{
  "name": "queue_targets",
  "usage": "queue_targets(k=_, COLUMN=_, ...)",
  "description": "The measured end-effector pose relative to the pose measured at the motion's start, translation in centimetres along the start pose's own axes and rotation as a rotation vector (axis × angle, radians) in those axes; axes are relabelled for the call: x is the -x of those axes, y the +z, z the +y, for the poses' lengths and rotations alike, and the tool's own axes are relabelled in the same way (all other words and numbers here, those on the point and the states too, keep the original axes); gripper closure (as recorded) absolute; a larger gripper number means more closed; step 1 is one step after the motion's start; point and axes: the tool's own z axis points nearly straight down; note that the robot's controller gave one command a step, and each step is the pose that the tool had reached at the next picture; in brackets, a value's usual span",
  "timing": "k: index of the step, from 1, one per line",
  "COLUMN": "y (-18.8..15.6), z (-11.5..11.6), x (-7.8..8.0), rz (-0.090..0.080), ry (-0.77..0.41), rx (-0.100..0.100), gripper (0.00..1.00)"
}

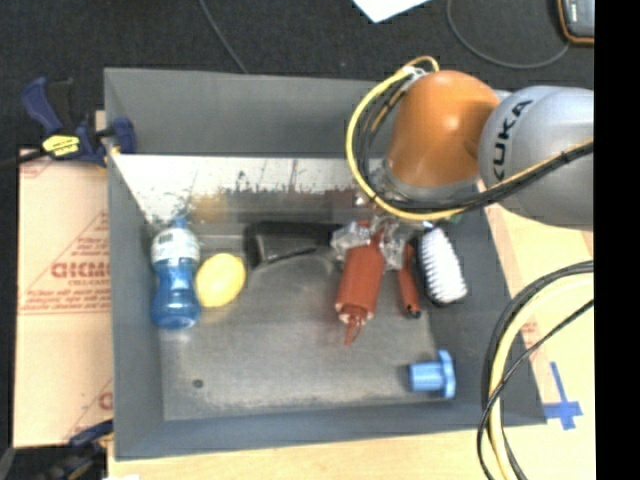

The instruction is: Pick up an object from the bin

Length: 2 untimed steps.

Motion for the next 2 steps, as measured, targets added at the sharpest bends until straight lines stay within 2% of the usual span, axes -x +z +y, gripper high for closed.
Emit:
queue_targets(k=1, y=-0.9, z=0.1, x=0.0, rz=-0.003, ry=0.002, rx=-0.002, gripper=1.00)
queue_targets(k=2, y=-3.5, z=-0.2, x=0.0, rz=-0.005, ry=0.006, rx=-0.007, gripper=1.00)
